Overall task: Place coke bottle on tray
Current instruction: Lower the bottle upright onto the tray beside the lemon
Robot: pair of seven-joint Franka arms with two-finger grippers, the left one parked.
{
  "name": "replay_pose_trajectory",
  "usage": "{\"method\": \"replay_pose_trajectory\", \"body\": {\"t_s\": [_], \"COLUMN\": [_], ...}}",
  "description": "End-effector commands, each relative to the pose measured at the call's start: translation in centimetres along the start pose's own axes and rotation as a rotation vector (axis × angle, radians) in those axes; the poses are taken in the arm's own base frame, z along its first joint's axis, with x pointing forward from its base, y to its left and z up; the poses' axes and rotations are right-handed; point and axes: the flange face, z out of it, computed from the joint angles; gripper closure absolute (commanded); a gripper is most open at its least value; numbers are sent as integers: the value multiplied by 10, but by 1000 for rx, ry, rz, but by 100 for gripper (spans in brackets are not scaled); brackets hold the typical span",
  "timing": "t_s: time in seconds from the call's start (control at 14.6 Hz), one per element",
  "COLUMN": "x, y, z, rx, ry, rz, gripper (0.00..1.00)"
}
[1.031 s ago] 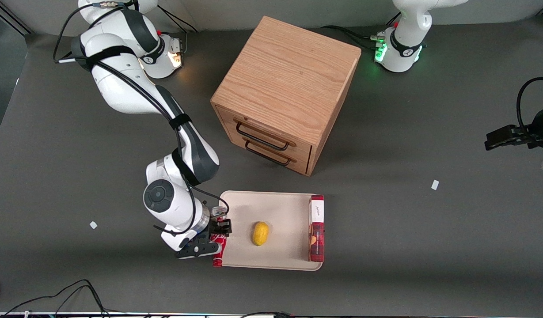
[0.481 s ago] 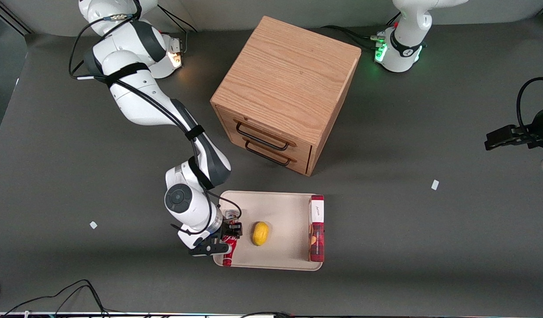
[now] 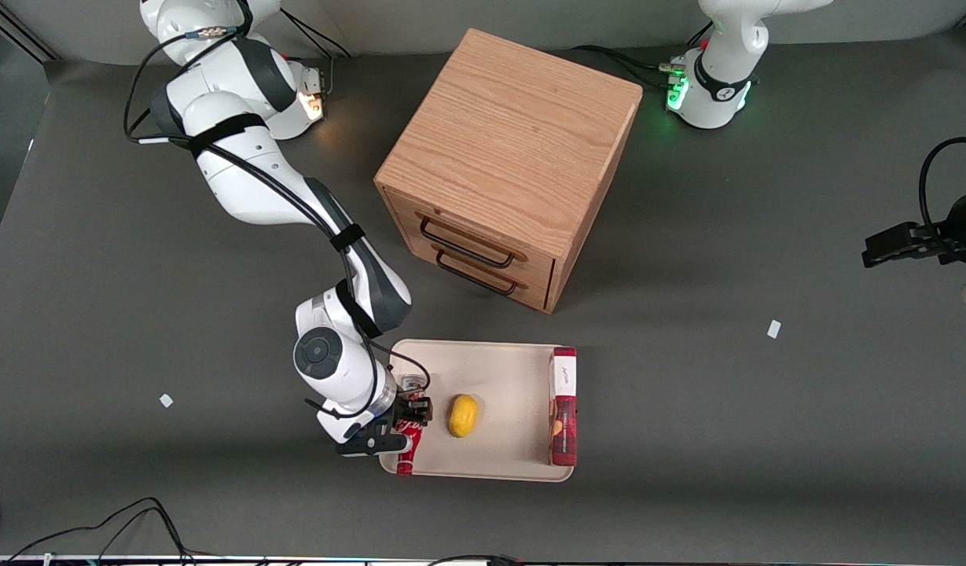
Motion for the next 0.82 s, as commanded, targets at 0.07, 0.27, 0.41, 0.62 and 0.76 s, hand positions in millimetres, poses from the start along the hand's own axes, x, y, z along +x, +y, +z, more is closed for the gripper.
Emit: {"method": "replay_pose_trajectory", "body": {"t_s": [0.07, 0.27, 0.41, 0.62, 0.76], "x": [0, 0, 3, 7, 6], "y": [0, -2, -3, -6, 11], "z": [9, 8, 1, -12, -23], "rx": [0, 0, 2, 7, -11], "ry": [32, 35, 42, 55, 34], "rz": [8, 6, 5, 5, 17], "gripper": [0, 0, 0, 0, 0]}}
